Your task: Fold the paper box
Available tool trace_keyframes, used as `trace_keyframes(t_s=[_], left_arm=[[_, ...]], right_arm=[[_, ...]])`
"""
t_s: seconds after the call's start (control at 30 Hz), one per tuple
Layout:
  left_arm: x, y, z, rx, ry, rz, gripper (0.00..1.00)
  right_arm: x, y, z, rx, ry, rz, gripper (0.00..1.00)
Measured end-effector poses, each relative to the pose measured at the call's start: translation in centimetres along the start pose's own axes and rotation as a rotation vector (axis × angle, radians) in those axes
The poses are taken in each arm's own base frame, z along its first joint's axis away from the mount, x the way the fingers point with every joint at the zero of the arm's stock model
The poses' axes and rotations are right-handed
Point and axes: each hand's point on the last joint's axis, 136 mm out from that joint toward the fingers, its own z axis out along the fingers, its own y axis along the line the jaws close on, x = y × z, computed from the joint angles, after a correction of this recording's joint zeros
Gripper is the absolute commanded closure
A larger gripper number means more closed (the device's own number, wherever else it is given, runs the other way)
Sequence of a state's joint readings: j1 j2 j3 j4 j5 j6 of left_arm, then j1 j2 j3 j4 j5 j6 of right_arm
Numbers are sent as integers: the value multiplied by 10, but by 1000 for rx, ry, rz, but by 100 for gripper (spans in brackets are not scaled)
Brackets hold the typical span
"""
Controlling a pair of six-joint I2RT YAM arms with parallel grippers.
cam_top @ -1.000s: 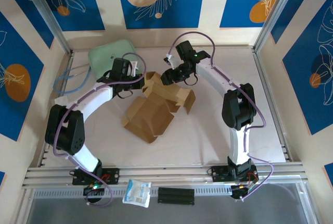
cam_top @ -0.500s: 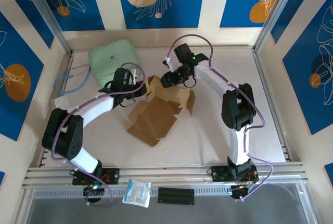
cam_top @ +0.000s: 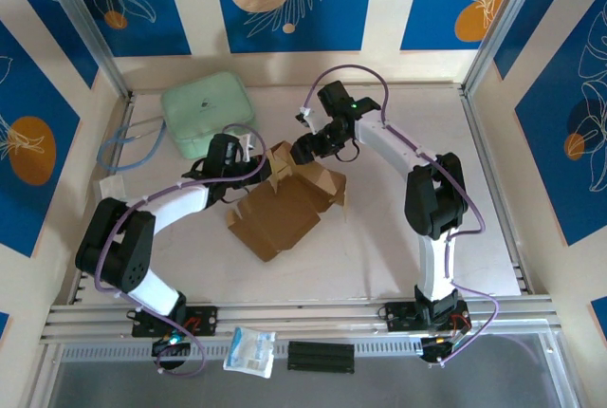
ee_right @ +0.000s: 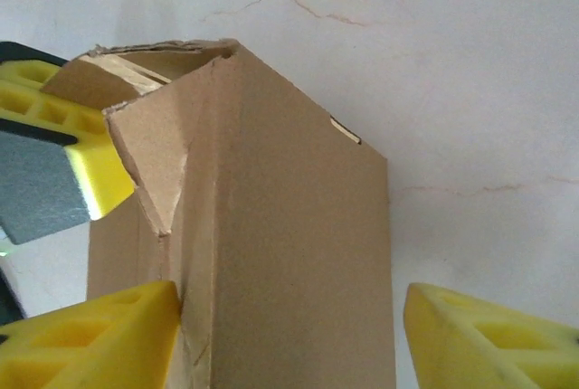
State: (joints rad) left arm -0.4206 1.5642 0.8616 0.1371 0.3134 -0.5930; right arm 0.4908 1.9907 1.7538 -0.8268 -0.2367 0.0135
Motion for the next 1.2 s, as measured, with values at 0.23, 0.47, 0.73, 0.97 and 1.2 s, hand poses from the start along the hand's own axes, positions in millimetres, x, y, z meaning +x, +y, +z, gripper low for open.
trace_keyframes(t_s=[0.23, 0.47, 0.73, 0.97, 1.2], left_arm=[[3, -1, -1, -67, 38, 51, 94], [3, 3, -3, -154, 51, 107, 96], [6, -6, -2, -173, 61, 175, 98], [6, -20, -2, -173, 68, 216, 98], [7, -17, -3, -187, 72, 223, 98]], right_arm=[[2, 15, -11, -55, 2, -13, 4], [4, 18, -15, -62, 6, -13, 1], [-2, 23, -24, -35, -4, -26, 1], [-4, 38, -24, -38, -2, -51, 1], [3, 36, -22, -21, 27, -35, 3]])
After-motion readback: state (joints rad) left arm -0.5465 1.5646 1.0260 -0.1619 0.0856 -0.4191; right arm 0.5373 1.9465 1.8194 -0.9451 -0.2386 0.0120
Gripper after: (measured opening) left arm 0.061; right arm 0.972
